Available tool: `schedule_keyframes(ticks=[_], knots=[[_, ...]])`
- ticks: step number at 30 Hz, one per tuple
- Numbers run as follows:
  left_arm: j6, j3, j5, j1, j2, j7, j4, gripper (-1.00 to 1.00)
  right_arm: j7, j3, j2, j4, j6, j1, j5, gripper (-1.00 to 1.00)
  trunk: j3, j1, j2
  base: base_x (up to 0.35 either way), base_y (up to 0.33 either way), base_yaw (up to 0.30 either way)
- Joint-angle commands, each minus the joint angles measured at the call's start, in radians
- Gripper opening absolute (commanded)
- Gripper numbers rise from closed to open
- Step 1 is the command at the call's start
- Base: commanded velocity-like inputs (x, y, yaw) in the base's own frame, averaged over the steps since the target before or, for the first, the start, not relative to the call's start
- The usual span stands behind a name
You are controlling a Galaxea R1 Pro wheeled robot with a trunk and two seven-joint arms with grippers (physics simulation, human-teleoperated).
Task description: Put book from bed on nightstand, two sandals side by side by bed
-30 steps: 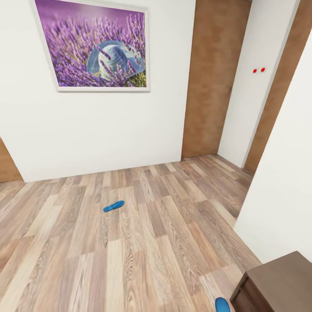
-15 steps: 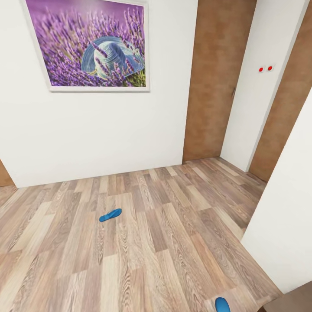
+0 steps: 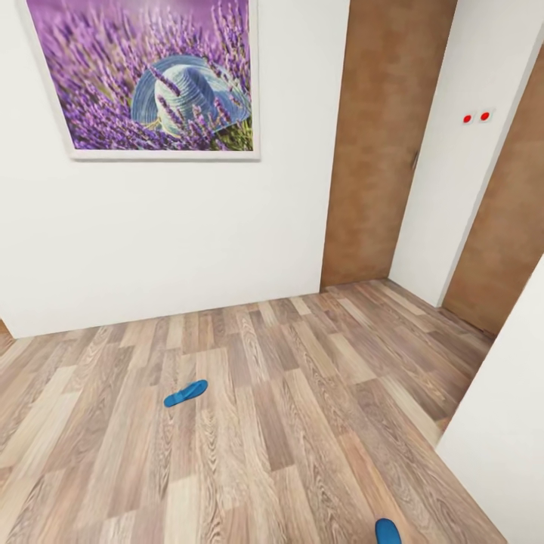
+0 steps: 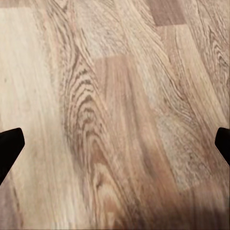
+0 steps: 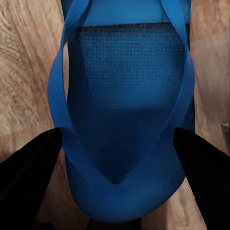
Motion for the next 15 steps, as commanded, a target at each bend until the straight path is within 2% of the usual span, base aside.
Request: schedule_keyframes(ticks=[1, 15], knots=[[-0.002, -0.004, 0.010, -0.001, 0.001, -0.004, 0.001, 1.00, 0.003, 0.008, 0.000, 0.001, -0.003, -0.001, -0.010, -1.00, -0.001, 0.000, 0.000, 0.332, 0.000, 0.000], [-0.002, -0.003, 0.010, -0.001, 0.001, -0.004, 0.001, 1.00, 0.003, 0.008, 0.000, 0.001, -0.001, -0.001, -0.010, -1.00, -0.001, 0.000, 0.000, 0.332, 0.000, 0.000]])
